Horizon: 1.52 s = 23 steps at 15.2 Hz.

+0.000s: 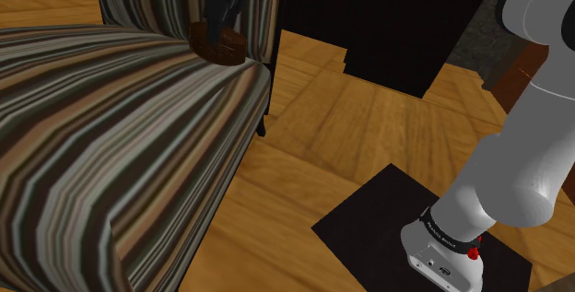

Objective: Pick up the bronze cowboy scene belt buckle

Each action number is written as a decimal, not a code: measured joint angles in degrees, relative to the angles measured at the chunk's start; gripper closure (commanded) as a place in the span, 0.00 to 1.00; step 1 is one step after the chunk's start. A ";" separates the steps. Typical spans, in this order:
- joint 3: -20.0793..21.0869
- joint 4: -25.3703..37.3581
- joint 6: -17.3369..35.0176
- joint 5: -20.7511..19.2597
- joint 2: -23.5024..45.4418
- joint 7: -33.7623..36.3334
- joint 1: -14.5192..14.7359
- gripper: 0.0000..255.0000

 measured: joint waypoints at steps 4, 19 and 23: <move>-0.06 -2.19 1.89 0.18 -0.35 -0.18 -0.16 1.00; 0.09 1.88 -1.33 -0.27 0.54 0.22 0.22 1.00; 0.20 6.68 -4.80 -0.94 1.96 0.52 0.66 1.00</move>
